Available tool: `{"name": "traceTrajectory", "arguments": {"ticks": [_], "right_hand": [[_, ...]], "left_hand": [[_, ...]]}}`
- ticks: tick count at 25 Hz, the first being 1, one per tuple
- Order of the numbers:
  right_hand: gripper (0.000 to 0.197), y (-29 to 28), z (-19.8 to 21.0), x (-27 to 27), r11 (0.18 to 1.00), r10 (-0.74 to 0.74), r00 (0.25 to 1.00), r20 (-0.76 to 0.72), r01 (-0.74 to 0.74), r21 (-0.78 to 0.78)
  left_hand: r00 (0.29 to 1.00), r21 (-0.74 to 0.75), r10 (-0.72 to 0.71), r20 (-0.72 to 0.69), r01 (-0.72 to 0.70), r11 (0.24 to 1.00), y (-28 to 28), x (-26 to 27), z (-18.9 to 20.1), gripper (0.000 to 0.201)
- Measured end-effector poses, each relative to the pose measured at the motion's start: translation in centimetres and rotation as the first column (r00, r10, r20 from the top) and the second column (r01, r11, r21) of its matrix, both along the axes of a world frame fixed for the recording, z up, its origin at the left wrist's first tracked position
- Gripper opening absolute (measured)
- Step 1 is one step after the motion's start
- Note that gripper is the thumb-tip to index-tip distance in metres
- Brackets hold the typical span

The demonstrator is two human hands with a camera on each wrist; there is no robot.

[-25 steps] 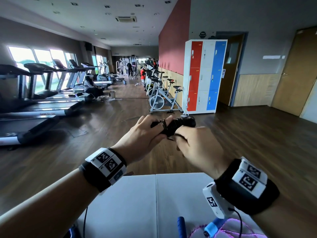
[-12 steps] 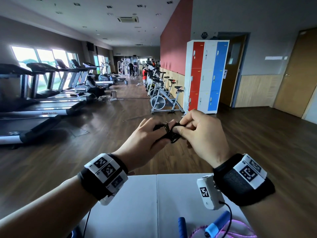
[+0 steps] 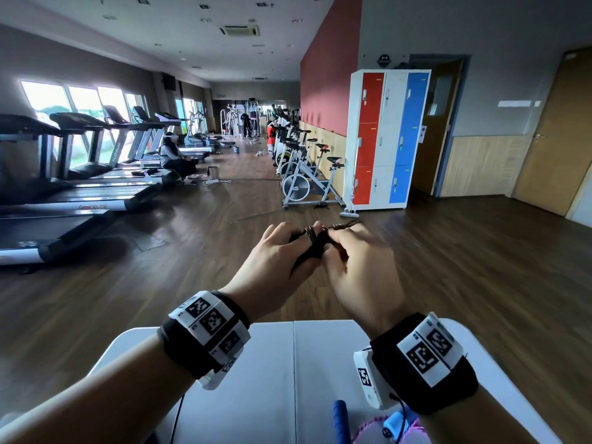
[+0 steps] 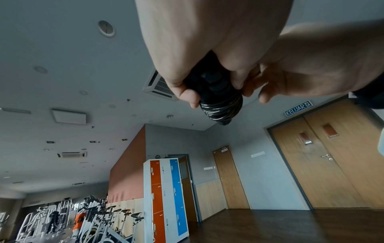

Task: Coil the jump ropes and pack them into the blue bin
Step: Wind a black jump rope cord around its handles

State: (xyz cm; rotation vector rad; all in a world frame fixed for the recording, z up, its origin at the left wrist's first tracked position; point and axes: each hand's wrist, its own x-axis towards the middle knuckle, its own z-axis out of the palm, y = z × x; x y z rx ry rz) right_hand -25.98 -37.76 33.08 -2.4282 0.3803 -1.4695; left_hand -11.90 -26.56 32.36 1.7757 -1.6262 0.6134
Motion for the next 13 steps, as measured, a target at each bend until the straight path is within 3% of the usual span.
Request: {"name": "traceTrajectory", "arguments": {"ticks": [4, 9, 13], "right_hand": [[0.031, 0.4, -0.2, 0.5, 0.997, 0.019, 1.000, -0.024, -0.018, 0.068], [0.024, 0.2, -0.4, 0.8, 0.980, 0.051, 0.998, 0.041, -0.058, 0.191], [0.017, 0.1, -1.3, 1.6, 0.967, 0.044, 0.988, 0.148, -0.080, 0.243]], "left_hand": [[0.998, 0.032, 0.050, 0.035, -0.051, 0.998, -0.2, 0.0, -0.4, 0.045], [0.991, 0.121, 0.099, 0.094, -0.110, 0.986, 0.3, -0.2, -0.1, 0.062], [0.993, 0.111, 0.117, 0.033, -0.120, 0.987, 0.2, -0.9, -0.5, 0.058]]}}
